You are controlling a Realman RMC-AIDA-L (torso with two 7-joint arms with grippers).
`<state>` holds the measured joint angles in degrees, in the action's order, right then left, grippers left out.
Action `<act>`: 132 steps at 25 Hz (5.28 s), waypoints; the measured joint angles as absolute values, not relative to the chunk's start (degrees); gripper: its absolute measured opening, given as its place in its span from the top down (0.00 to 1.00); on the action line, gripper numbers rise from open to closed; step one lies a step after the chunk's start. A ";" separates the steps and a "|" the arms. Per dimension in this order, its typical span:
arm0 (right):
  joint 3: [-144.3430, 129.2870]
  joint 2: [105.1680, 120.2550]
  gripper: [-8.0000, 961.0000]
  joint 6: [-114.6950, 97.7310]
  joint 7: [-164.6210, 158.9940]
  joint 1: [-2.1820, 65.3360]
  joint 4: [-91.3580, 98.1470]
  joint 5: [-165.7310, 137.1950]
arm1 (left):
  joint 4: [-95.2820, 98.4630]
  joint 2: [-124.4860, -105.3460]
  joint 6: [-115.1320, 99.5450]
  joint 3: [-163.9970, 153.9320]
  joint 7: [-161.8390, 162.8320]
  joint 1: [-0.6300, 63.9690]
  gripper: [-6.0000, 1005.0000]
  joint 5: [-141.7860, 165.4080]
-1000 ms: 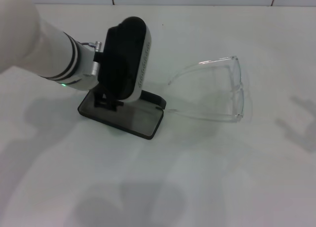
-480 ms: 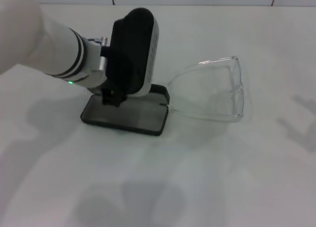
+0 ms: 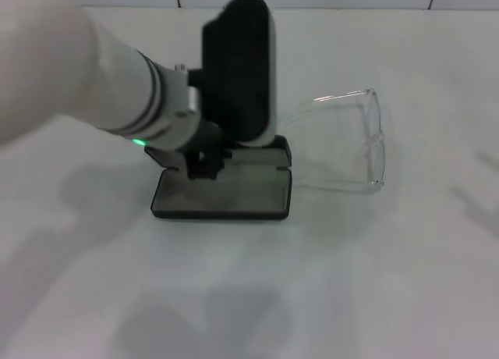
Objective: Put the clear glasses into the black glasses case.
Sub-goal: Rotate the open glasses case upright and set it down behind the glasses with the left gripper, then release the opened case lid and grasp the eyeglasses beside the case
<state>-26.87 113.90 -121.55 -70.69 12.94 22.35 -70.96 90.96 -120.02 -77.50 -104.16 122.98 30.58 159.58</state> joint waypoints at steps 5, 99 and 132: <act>-26.34 113.90 0.14 -121.71 -70.67 12.82 22.32 -70.95 | 91.44 -120.01 -77.34 -110.93 132.94 31.48 0.80 162.27; -45.19 107.41 0.23 -101.99 -148.07 39.40 78.47 -140.21 | 102.35 -120.08 -73.23 -84.16 114.86 20.01 0.55 110.49; -55.01 112.30 0.26 -75.55 -154.59 60.45 39.11 -156.41 | 90.57 -119.98 -72.42 -83.84 109.75 22.47 0.55 103.45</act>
